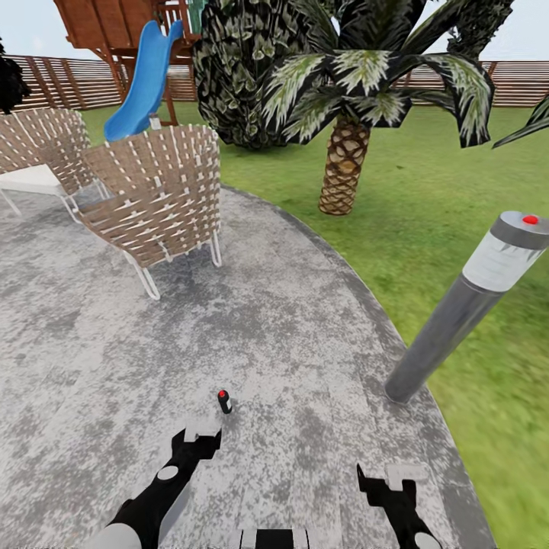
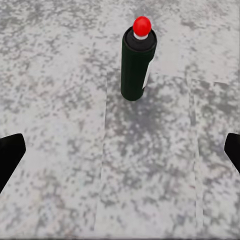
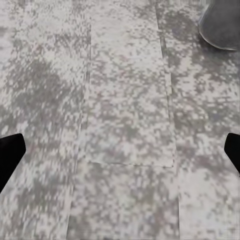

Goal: Pick up the pesticide atomizer in the garden and spray insectifuge to fully cover both potted plants in the garden.

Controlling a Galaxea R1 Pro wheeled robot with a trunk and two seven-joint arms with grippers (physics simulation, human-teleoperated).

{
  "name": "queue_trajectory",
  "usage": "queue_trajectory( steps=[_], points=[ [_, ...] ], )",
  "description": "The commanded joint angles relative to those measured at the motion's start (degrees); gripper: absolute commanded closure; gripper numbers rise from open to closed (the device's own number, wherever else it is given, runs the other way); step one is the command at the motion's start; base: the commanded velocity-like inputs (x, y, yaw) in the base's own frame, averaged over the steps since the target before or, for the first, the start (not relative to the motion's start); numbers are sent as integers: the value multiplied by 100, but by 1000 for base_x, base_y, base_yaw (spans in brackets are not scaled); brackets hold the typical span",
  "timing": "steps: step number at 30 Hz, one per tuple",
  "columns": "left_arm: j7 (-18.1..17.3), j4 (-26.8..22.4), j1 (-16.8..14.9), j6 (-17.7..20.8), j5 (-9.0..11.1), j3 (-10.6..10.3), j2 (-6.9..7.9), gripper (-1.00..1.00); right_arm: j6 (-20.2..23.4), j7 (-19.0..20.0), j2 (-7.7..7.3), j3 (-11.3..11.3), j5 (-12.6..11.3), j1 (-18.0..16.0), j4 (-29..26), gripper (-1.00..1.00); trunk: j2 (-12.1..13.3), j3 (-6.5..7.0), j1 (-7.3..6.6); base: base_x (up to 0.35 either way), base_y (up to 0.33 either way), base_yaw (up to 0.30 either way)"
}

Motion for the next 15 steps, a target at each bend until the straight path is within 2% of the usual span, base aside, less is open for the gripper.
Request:
queue_trajectory(
  steps=[1, 5, 15],
  points=[
    [36, 7, 4, -21, 28, -49, 6, -100, -16, -17, -1, 5, -6, -2, -4, -100, -43, -32, 21, 0, 0, 0],
    [34, 29, 15, -23, 28, -52, 4, -100, -16, -16, -1, 4, -6, -2, 1, -100, -203, -140, 109, 0, 0, 0],
    [38, 33, 20, -115, 23, -63, 33, -100, -16, -16, -1, 10, -6, -2, 19, -100, -217, -454, 135, 0, 0, 0]
  ],
)
